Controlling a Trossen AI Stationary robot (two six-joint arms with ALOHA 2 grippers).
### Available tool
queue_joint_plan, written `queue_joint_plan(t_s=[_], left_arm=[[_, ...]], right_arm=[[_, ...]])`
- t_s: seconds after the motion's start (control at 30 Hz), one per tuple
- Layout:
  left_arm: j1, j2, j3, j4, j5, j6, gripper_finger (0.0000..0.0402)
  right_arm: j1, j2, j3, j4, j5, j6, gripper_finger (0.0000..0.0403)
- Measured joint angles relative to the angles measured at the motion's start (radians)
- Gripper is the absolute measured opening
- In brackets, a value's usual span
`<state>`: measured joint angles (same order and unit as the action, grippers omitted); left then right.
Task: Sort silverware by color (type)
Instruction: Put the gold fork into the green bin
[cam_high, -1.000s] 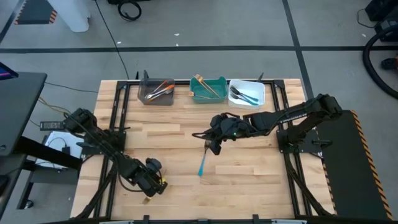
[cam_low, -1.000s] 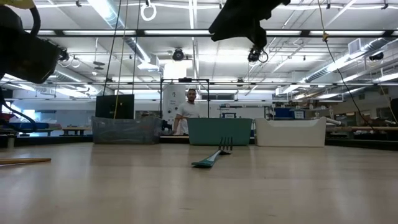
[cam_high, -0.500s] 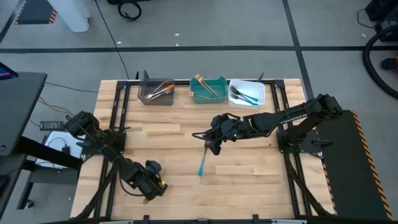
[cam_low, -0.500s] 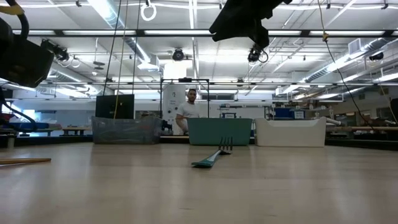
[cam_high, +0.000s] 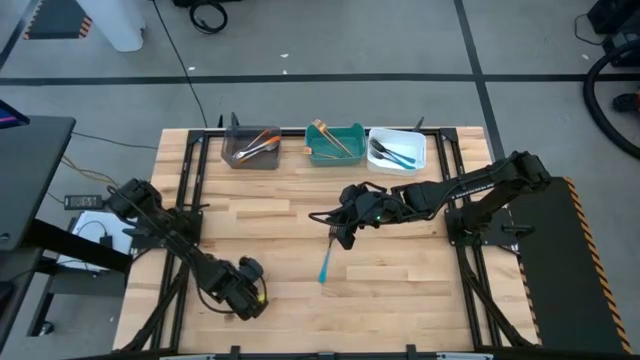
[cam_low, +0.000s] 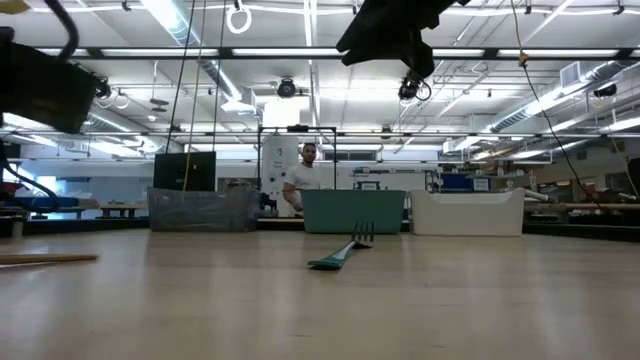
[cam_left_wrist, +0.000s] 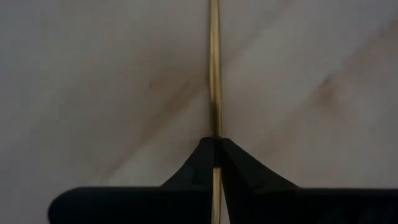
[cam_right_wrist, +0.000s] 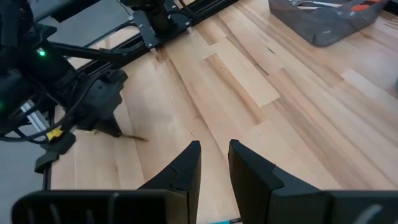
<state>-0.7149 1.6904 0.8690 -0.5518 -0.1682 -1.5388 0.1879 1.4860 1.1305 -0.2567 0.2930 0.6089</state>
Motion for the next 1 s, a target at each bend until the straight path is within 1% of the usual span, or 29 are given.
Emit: queue_joint_plan(t_s=[0.03,0.1,0.17,0.27,0.33,0.43,0.53,0.67,0.77,0.83,0.93,1.0], left_arm=[[0.005,-0.008,0.012,-0.010,-0.023,0.019,0.0019],[0.017,-0.030,0.025,-0.055,-0.106,0.049,0.0019],[0.039,-0.055,0.041,-0.040,-0.152,0.065,0.0018],[0.088,-0.101,0.041,-0.039,-0.150,0.136,0.0018],[0.139,-0.120,0.042,-0.021,-0.152,0.194,0.0018],[0.215,-0.164,0.042,-0.007,-0.204,0.293,0.0018],[0.309,-0.200,0.044,0.013,-0.198,0.418,0.0018],[0.464,-0.235,0.044,0.075,-0.195,0.607,0.0018],[0.574,-0.253,0.044,0.141,-0.157,0.721,0.0018],[0.647,-0.257,0.046,0.233,-0.125,0.798,0.0018],[0.754,-0.263,0.049,0.329,-0.094,0.905,0.0018],[0.821,-0.263,0.059,0.406,-0.078,0.966,0.0018]], right_arm=[[0.000,-0.001,0.000,0.000,-0.007,0.006,0.0089],[-0.005,-0.006,0.000,0.004,-0.030,0.016,0.0089],[-0.015,-0.017,0.000,0.009,-0.063,0.019,0.0089],[-0.036,-0.028,0.000,0.041,-0.108,0.028,0.0089],[-0.052,-0.040,0.000,0.057,-0.112,0.026,0.0089],[-0.085,-0.069,0.000,0.066,-0.109,0.010,0.0089],[-0.125,-0.093,0.000,0.062,-0.108,-0.020,0.0089],[-0.187,-0.126,0.000,0.062,-0.107,-0.062,0.0089],[-0.242,-0.147,0.000,0.061,-0.107,-0.084,0.0089],[-0.283,-0.160,0.000,0.059,-0.107,-0.088,0.0089],[-0.339,-0.163,0.002,0.082,-0.109,-0.089,0.0089],[-0.373,-0.155,0.000,0.093,-0.126,-0.089,0.0089]])
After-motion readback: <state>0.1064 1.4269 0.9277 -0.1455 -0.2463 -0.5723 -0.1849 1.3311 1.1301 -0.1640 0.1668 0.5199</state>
